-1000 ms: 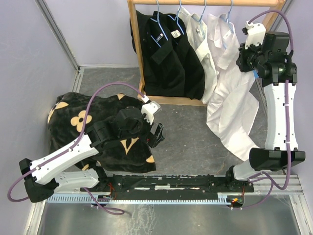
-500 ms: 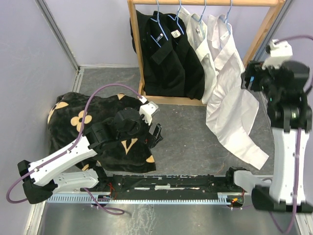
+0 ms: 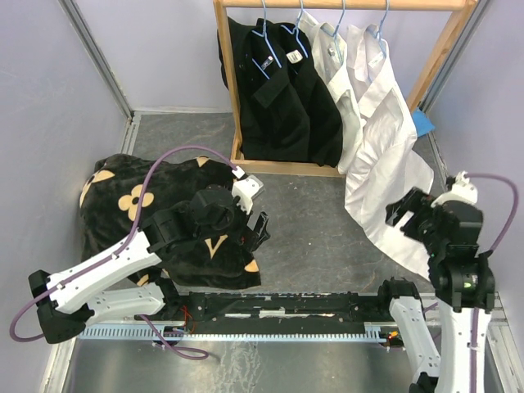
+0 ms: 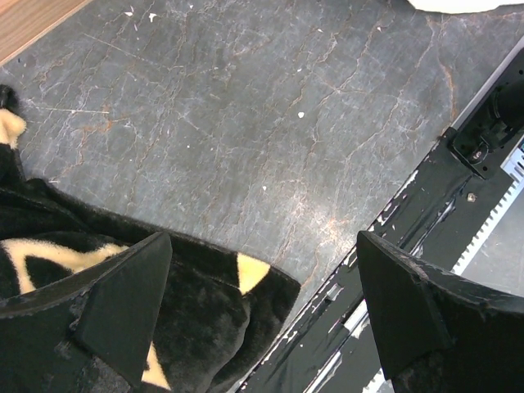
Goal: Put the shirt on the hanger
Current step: Place the hanger at the clothesline, then adjust the shirt at the center of the board.
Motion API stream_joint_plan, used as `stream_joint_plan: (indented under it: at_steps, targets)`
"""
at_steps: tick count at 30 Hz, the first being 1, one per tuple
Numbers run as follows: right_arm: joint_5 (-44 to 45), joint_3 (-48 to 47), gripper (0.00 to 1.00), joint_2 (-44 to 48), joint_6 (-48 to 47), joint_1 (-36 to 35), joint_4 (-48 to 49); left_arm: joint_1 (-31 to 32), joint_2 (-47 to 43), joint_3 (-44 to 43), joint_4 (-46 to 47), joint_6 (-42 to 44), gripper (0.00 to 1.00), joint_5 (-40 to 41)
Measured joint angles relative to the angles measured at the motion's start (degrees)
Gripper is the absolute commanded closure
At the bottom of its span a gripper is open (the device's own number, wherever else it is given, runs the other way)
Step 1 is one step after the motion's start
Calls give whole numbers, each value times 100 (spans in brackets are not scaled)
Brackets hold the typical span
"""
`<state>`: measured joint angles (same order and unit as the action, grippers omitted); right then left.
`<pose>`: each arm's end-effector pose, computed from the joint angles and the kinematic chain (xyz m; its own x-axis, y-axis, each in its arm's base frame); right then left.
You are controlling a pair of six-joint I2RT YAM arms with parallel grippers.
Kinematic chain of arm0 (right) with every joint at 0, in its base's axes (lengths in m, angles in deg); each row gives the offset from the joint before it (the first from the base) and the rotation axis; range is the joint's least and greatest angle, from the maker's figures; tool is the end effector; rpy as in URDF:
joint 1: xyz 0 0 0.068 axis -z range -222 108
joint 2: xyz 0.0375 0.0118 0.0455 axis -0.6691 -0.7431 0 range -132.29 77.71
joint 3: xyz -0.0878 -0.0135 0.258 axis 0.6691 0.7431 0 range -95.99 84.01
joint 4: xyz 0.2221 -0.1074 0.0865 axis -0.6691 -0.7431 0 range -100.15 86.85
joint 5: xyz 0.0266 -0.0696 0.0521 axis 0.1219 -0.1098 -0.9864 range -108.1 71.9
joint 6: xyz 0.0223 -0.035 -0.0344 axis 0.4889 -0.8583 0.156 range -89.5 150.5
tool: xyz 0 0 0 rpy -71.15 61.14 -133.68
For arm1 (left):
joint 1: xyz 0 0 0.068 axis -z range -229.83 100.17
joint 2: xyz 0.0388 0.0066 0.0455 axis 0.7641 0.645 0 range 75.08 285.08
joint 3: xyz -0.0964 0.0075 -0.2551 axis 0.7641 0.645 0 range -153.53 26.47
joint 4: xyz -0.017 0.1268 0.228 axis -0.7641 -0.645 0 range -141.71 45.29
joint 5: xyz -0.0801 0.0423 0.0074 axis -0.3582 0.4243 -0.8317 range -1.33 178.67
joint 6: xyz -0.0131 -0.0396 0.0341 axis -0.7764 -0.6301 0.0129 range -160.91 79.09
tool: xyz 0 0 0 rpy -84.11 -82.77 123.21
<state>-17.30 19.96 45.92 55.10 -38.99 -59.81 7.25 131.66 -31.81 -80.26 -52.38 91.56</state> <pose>0.0703 -0.0043 0.3888 -0.3480 0.4351 -0.8304 0.2309 0.8983 0.3739 0.1148 -0.1742 0.3401 -0.4587 0.3433 -0.8196 0.7391 0.6594 -0.1375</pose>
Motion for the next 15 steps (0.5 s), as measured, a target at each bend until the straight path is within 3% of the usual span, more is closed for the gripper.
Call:
stream_joint_plan:
  at_steps: [5,8,11,15]
  targets:
    - [433,1596,10,817,1298,2,-461,0,-37,57,15,0,1,-4]
    - [898,2068,7,918,2044,2,-577,0,-15,57,20,0,1,-11]
    - [1368,2319,5,610,2643,2,-481,0,7,57,17,0,1,-15]
    - [1733,2538,3,-584,3141,15,83,0,7,57,11,0,1,-17]
